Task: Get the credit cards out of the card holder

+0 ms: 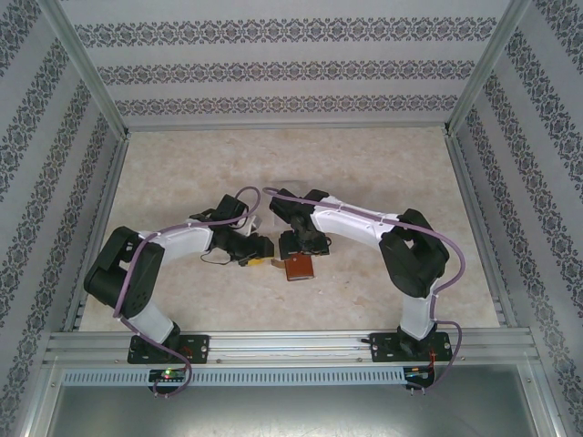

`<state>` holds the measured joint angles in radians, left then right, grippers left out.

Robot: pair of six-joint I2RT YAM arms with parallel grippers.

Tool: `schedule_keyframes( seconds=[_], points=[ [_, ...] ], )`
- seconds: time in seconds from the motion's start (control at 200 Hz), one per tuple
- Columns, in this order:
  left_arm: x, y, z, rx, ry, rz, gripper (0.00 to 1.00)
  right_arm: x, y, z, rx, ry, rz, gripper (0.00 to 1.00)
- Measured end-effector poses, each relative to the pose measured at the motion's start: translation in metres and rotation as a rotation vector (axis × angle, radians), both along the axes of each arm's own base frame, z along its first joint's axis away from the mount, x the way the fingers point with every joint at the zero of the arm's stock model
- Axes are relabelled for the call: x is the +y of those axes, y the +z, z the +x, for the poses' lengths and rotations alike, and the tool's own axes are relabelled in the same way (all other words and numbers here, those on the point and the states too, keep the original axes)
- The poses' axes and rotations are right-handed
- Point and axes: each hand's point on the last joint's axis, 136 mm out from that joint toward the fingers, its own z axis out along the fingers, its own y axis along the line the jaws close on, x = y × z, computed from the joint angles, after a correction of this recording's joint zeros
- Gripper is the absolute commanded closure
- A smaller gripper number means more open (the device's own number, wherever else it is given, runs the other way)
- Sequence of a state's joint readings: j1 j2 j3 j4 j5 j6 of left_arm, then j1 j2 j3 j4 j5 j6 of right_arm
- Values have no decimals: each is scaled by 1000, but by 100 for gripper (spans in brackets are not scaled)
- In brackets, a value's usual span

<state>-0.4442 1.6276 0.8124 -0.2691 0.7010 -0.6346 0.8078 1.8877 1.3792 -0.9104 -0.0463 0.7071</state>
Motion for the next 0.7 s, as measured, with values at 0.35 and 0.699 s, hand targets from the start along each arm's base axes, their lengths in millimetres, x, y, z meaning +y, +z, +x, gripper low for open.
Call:
schedule_keyframes(
  seconds=[0.35, 0.699],
  points=[
    [-5, -20, -4, 72, -2, -5, 83, 5, -5, 1, 8, 1, 14, 21],
    [-7, -19, -3, 59, -5, -17, 91, 11, -21, 3, 34, 3, 2, 13]
  ],
)
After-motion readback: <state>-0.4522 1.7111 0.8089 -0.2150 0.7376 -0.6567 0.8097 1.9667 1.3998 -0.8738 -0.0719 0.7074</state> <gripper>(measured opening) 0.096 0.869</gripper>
